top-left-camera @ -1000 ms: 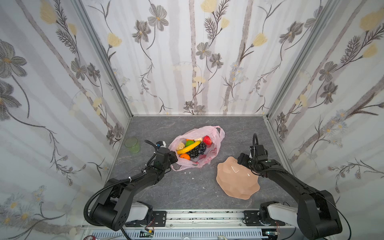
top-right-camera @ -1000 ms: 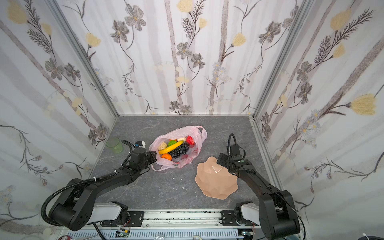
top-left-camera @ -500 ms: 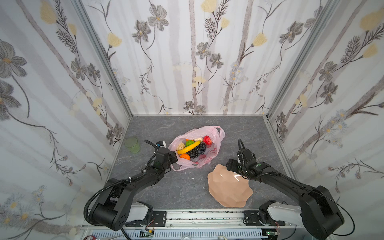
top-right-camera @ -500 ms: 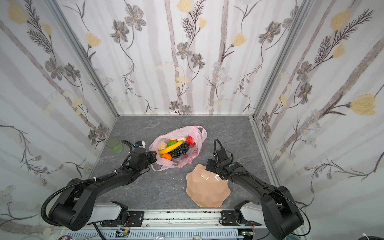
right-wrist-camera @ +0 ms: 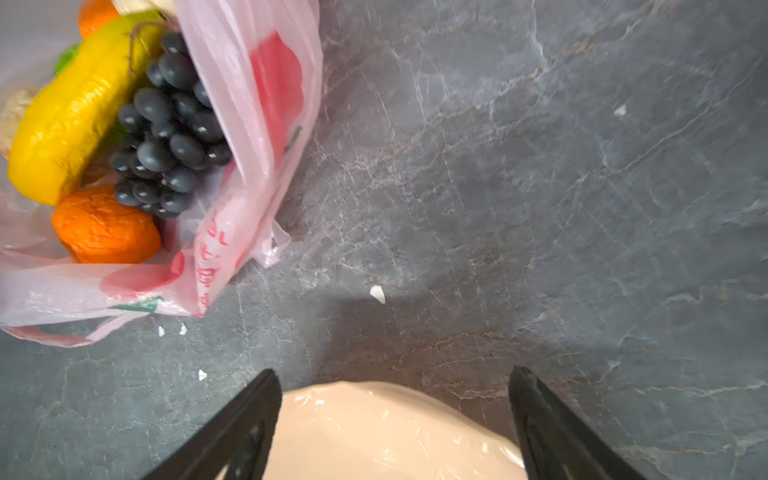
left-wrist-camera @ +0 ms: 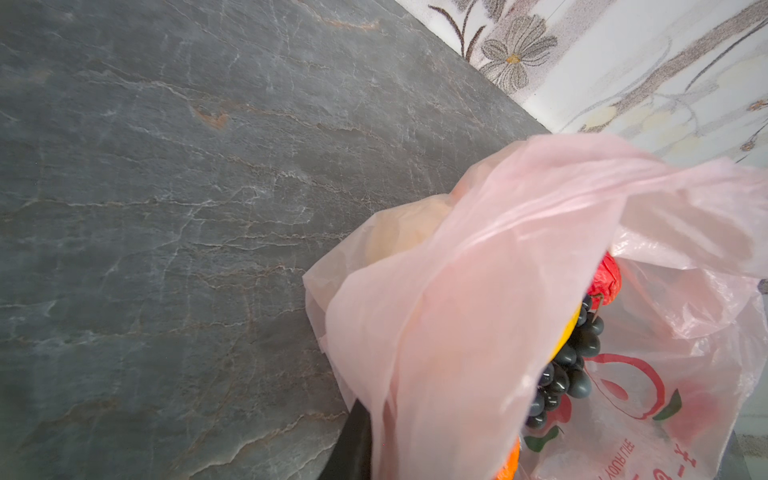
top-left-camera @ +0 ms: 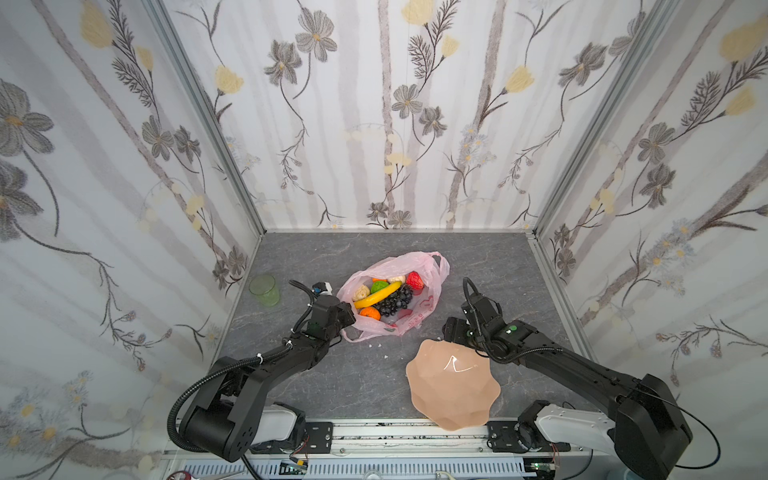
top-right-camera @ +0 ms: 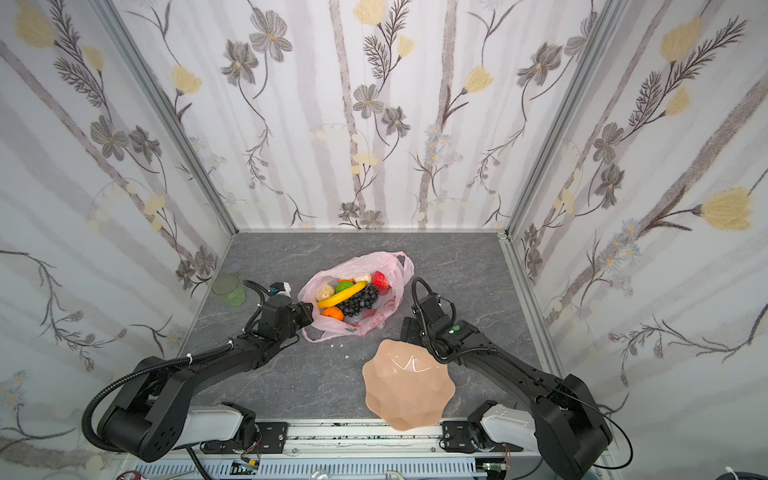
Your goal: Take the fake fruits out of the plastic bag
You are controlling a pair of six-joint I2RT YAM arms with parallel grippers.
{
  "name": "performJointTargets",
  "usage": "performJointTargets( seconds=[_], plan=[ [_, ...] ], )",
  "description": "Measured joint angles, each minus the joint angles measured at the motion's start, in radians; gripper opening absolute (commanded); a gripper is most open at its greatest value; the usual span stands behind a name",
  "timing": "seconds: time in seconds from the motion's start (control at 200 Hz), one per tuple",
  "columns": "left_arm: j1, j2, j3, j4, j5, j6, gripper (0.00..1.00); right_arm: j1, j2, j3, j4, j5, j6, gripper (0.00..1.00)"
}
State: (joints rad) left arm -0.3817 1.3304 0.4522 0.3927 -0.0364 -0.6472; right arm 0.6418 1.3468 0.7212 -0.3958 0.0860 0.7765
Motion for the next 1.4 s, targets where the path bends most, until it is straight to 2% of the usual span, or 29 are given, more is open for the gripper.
performJointTargets(
  seconds=[0.16,0.265,0.739,0.994,1.099,1.399],
  plan=[
    [0.0,0.0,0.0,0.0,0.0,0.0,0.19,0.024,0.006,0.134,0.012,0.018,-0.045,0.84],
    [0.0,0.0,0.0,0.0,0.0,0.0,0.19,0.032,0.064,0.215,0.047,0.016,-0.076,0.83],
    [0.0,0.009,0.008,0.0,0.005,0.011,0.19,0.016,0.572,0.601,0.115,-0.084,-0.211,0.83],
    [0.0,0.029,0.014,0.0,0.004,0.012,0.18,-0.066,0.654,0.61,0.113,-0.113,-0.233,0.81],
    [0.0,0.03,0.016,0.0,0.006,0.014,0.14,-0.102,0.653,0.571,0.116,-0.114,-0.232,0.81],
    [-0.045,0.111,0.075,0.024,0.108,0.047,0.11,-0.125,0.523,0.388,0.131,-0.083,-0.199,0.81]
  ],
)
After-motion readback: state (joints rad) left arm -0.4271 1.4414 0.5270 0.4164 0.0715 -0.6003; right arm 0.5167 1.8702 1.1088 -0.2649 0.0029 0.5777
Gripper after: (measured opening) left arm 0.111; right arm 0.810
